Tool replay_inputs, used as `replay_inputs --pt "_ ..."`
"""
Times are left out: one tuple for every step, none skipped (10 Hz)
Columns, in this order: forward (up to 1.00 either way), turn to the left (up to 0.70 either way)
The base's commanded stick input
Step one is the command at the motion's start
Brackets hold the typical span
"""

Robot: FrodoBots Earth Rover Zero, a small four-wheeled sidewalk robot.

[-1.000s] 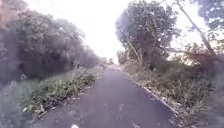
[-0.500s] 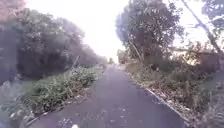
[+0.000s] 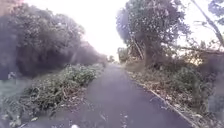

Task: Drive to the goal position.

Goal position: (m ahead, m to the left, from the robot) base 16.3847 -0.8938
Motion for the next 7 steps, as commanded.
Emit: replay_inputs --pt "0.45 0.0" --pt "0.45 0.0" --pt "0.45 -0.03" --pt "0.45 -0.14" --pt "0.45 -0.25" --pt "0.45 0.0" --pt "0.45 0.0"
